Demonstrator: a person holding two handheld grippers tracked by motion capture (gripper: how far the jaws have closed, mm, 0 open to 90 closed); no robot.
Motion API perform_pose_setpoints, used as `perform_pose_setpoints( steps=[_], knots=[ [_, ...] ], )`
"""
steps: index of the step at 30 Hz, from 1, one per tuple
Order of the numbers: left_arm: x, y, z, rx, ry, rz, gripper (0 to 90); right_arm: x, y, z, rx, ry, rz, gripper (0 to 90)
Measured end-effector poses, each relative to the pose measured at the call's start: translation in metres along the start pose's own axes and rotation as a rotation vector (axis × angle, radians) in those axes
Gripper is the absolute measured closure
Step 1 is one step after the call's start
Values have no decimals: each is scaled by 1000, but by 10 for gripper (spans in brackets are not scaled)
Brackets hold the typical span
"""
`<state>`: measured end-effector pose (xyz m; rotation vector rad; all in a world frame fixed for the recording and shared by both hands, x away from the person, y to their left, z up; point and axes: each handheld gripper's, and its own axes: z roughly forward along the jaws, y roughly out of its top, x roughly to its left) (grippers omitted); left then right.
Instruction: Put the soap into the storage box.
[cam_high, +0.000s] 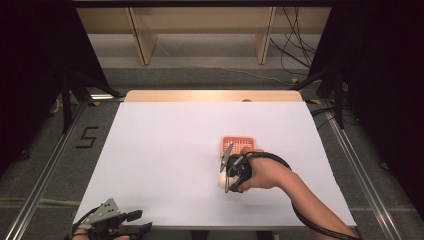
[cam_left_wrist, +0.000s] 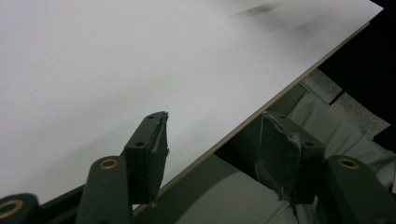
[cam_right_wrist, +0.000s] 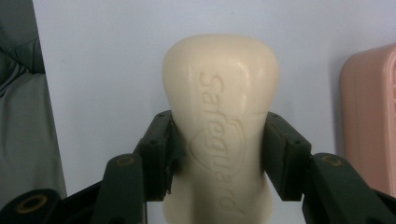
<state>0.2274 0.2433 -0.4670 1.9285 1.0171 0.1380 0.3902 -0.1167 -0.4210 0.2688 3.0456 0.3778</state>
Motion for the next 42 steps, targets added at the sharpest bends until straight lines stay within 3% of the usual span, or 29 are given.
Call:
perform_pose_setpoints(
  steps=[1, 2, 4, 5, 6, 7, 8, 9, 10, 11, 13, 14, 15, 18, 19, 20, 21, 22, 24, 26, 29, 33, 34, 35, 37, 38, 40, 42],
  knots=[
    [0, 0, 0, 0, 0, 0, 415, -1, -1, 0, -5, 8, -4, 504],
    [0, 0, 0, 0, 0, 0, 415, 2, -1, -2, 13, 0, 41, 504],
    [0, 0, 0, 0, 1, 1, 415, -1, -2, -2, 8, -1, 10, 504],
    [0, 0, 0, 0, 0, 1, 415, 0, -3, -3, 9, -2, 32, 504],
    [0, 0, 0, 0, 0, 1, 415, -2, -3, -3, 13, -17, 24, 504],
    [0, 0, 0, 0, 1, 1, 415, -1, -4, -4, 19, -7, 57, 504],
    [0, 0, 0, -1, 0, 1, 415, -2, -5, -4, 23, -15, 48, 504],
    [0, 0, 0, 0, 0, 1, 415, -4, -5, -3, 7, -8, 8, 504],
    [0, 0, 0, 0, 0, 1, 415, -3, -6, -4, 18, -16, 43, 504],
    [0, 0, 0, 0, 0, 1, 415, -5, -7, -4, 25, -22, 33, 504],
    [0, 0, 0, -1, 0, 1, 415, -4, -8, -6, 32, -28, 66, 504],
    [0, 0, 0, 0, 0, 1, 415, -5, -8, -6, 26, -19, 56, 504],
    [0, 0, 0, -1, 0, 2, 415, -9, -9, -5, 12, -28, -2, 504],
    [0, 0, 0, 0, 0, 2, 415, -8, -10, -7, 32, -25, 50, 504],
    [0, 0, 0, 0, 0, 2, 415, -9, -10, -7, 37, -29, 55, 504],
    [0, 0, 0, -1, 0, 2, 415, -11, -10, -7, 30, -23, 30, 504],
    [0, 0, 0, 0, -1, 2, 415, -11, -11, -8, 34, -33, 51, 504],
    [0, 0, 0, 0, -1, 2, 415, -12, -11, -8, 33, -33, 31, 504],
    [0, 0, 0, 0, 0, 2, 415, -12, -12, -9, 45, -35, 59, 504],
    [0, 0, 0, 0, 0, 3, 415, -14, -12, -8, 31, -25, 34, 504],
    [0, 0, 0, -1, 0, 2, 415, -14, -14, -9, 39, -34, 74, 504],
    [0, 0, 0, 1, 1, 2, 415, -18, -15, -8, 39, -40, 44, 504],
    [0, 0, 0, 2, 1, 4, 415, -16, -16, -9, 49, -44, 76, 504],
    [0, 0, 0, 3, 1, 4, 415, -17, -16, -9, 51, -44, 74, 504],
    [0, 0, 0, 3, 2, 4, 414, -21, -16, -7, 32, -41, 20, 504],
    [0, 0, 0, 3, 1, 3, 415, -21, -16, -8, 36, -41, 24, 504],
    [0, 0, 0, 2, 2, 4, 414, -19, -16, -10, 56, -53, 78, 504],
    [0, 0, 0, 2, 1, 5, 414, -20, -16, -10, 56, -54, 76, 504]
  ],
)
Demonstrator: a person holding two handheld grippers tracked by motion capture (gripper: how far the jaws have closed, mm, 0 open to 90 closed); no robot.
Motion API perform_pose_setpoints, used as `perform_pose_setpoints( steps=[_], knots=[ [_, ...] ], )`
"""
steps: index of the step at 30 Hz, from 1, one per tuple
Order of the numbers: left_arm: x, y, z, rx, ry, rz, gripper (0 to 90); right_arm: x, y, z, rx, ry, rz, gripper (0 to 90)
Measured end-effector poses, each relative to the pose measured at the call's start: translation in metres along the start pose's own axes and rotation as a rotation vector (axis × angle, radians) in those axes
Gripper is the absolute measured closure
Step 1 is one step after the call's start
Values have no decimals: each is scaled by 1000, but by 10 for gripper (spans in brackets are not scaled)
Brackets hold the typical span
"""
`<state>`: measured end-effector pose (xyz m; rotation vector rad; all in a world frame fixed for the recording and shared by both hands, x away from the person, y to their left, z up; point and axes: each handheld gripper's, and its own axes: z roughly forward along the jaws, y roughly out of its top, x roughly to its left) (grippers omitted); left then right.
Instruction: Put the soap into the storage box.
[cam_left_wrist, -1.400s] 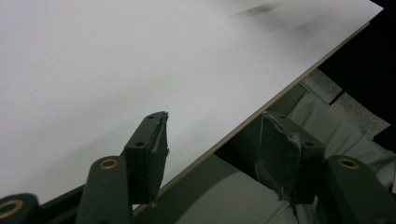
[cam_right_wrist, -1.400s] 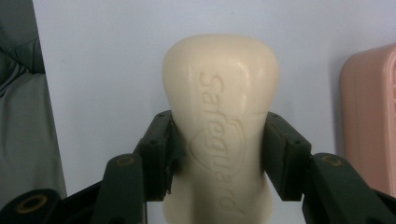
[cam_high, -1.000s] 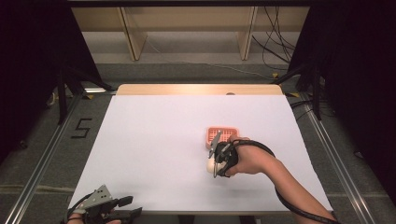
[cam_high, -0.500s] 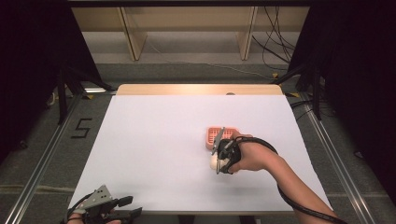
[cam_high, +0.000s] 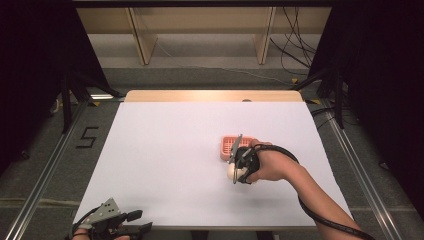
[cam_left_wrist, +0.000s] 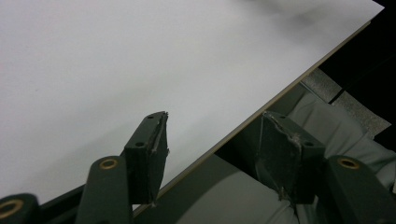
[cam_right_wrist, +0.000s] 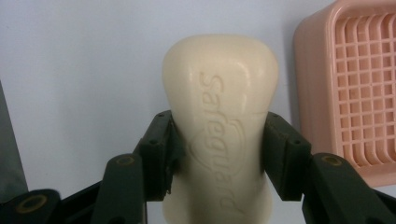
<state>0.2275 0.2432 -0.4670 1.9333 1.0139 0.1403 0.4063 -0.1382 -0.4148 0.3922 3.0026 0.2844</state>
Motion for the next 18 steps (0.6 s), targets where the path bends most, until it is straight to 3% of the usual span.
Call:
perform_pose_setpoints(
  steps=[2, 3, 5, 7, 8, 9, 10, 12, 14, 16, 18],
  knots=[
    [0, 0, 0, -1, -1, 0, 414, -1, 0, -1, 6, -2, -1, 504],
    [0, 0, 0, -1, 0, 0, 414, -5, -1, 1, -4, -1, -46, 504],
    [0, 0, 0, -1, 0, -1, 414, -3, -1, -1, 8, 2, 4, 504],
    [0, 0, 0, 1, 0, 0, 414, -7, -1, 0, -6, -4, -50, 504],
    [0, 0, 0, 1, 0, 0, 414, -7, -2, 0, 0, -7, -29, 504],
    [0, 0, 0, 1, 0, 0, 414, -8, -2, 0, -3, -9, -53, 504],
    [0, 0, 0, 1, 1, 0, 415, -6, -2, -1, 4, -2, -20, 504],
    [0, 0, 0, 0, 1, -1, 414, -7, -2, -1, 11, -1, -8, 504],
    [0, 0, 0, 0, 1, -1, 414, -10, -3, 0, 5, -5, -36, 504],
    [0, 0, 0, 1, 1, -1, 414, -9, -3, -1, 10, -3, -4, 504],
    [0, 0, 0, -2, 1, -2, 415, -11, -3, -1, 8, -3, -26, 504]
  ],
)
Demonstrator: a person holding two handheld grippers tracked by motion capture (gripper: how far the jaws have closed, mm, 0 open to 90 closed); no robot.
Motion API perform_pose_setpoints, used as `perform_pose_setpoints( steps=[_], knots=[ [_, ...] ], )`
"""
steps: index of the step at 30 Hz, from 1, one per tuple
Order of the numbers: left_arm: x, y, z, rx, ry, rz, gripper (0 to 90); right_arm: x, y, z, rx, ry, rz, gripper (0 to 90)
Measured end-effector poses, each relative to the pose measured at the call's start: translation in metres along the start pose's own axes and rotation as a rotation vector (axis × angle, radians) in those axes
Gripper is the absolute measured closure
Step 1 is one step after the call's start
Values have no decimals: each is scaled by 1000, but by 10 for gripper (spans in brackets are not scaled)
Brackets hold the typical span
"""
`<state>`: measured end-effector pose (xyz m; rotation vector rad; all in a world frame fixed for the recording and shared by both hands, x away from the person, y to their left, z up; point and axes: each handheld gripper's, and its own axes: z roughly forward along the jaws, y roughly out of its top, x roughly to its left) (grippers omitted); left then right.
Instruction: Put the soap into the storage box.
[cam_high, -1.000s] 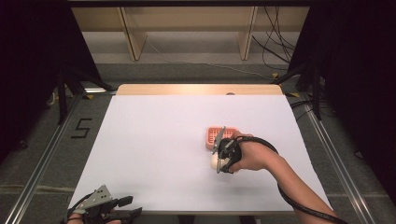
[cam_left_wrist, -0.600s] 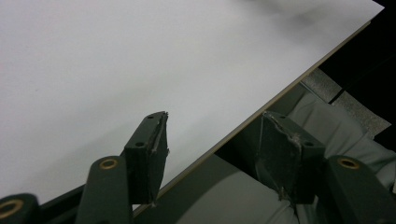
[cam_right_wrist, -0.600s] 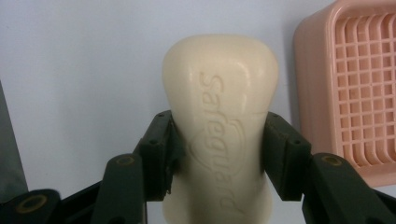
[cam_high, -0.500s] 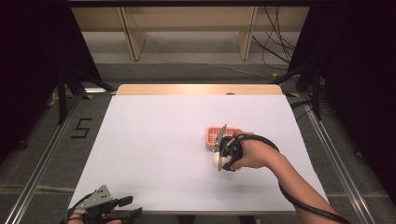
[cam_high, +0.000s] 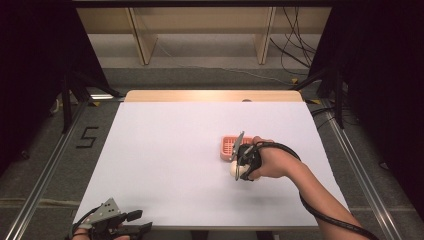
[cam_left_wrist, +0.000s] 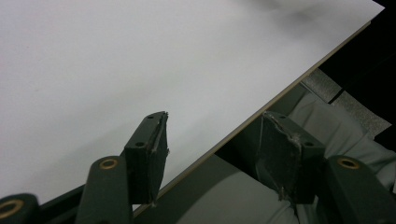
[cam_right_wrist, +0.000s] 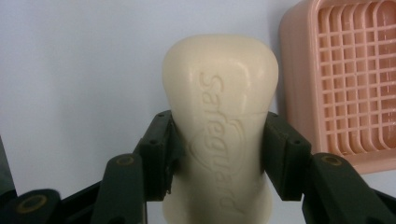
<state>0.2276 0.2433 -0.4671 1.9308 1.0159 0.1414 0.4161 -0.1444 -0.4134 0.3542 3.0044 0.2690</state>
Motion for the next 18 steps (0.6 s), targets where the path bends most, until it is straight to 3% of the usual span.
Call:
perform_pose_setpoints(
  steps=[2, 4, 9, 10, 11, 12, 13, 16, 18],
  knots=[
    [0, 0, 0, 0, 0, 2, 414, -1, -1, 0, 4, -11, 5, 504],
    [0, 0, 0, 1, 0, 1, 414, -3, -1, 0, -4, -8, -19, 504],
    [0, 0, 0, -2, 1, -1, 415, -2, -1, -1, 2, -7, 17, 504],
    [0, 0, 0, -1, 1, -1, 414, -5, -1, -1, -4, -15, -21, 504],
    [0, 0, 0, -1, 0, -1, 414, -6, -1, -2, 0, -21, -22, 504],
    [0, 0, 0, 0, -1, 4, 414, -4, -1, -3, 13, -27, 15, 504],
    [0, 0, 0, 0, -1, 4, 414, -4, -1, -3, 12, -23, 18, 504],
    [0, 0, 0, 0, 0, -1, 414, -7, -1, -3, 4, -24, -22, 504],
    [0, 0, 0, -1, 1, -1, 414, -8, -1, -4, 3, -32, -15, 504]
  ],
)
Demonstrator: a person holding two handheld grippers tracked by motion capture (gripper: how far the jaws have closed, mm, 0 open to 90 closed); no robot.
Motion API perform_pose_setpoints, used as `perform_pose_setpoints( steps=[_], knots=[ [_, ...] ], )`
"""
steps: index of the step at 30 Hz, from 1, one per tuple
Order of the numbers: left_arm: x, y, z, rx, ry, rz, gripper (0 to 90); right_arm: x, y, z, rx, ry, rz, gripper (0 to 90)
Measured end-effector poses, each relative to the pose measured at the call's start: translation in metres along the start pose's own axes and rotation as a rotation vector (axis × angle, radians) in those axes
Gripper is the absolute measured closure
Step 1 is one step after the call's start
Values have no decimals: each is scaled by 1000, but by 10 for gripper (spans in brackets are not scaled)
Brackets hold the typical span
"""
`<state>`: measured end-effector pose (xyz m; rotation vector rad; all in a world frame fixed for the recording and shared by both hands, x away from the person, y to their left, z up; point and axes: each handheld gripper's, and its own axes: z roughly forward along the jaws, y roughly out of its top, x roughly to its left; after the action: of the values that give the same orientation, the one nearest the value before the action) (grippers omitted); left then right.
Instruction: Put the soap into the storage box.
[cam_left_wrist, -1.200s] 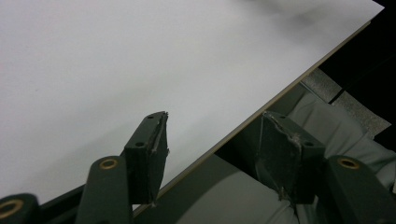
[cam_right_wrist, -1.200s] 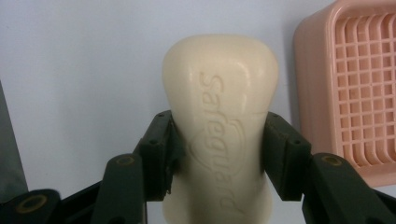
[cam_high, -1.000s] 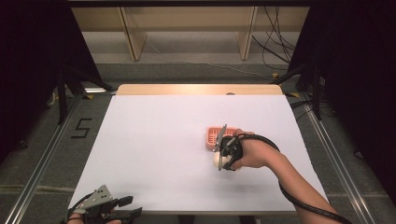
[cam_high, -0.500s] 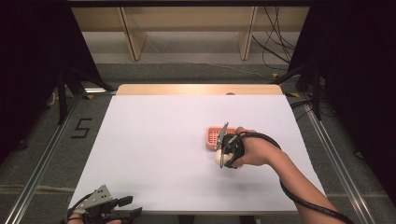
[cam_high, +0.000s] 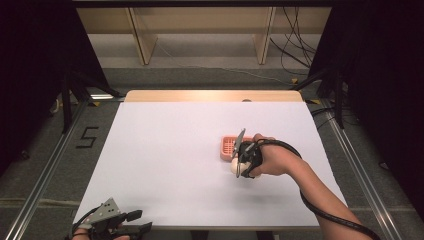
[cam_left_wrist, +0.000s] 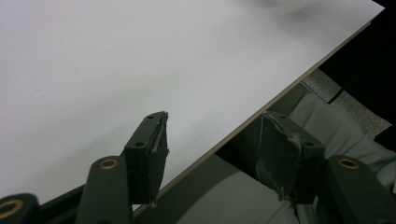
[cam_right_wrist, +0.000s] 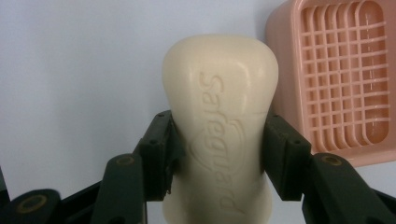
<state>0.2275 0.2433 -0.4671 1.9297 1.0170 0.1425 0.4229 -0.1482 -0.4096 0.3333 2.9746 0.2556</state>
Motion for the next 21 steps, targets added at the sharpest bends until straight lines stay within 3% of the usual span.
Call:
perform_pose_setpoints(
  steps=[2, 4, 6, 9, 10, 15, 17, 19, 21],
  knots=[
    [0, 0, 0, 0, 0, 0, 414, 0, 0, 0, 2, 3, 11, 504],
    [0, 0, 0, 0, 0, 0, 414, -3, 0, 0, -6, -5, -19, 504],
    [0, 0, 0, 0, 0, 1, 415, -2, 0, -1, -7, -12, 6, 504],
    [0, 0, 0, 1, 0, 2, 414, -5, 0, 0, -22, -18, -14, 504],
    [0, 0, 0, 0, 0, 1, 414, -3, 1, -1, -8, -23, 18, 504],
    [0, 0, 0, 1, 0, 1, 415, -5, 0, 0, -15, -43, 5, 504],
    [0, 0, 0, 0, 0, 2, 414, -5, -1, -1, -9, -43, 29, 504],
    [0, 0, 0, 0, 0, 1, 414, -7, -2, 0, -18, -57, 12, 504],
    [0, 0, 0, 0, 0, 2, 414, -6, -2, 0, -12, -57, 47, 504]
  ],
)
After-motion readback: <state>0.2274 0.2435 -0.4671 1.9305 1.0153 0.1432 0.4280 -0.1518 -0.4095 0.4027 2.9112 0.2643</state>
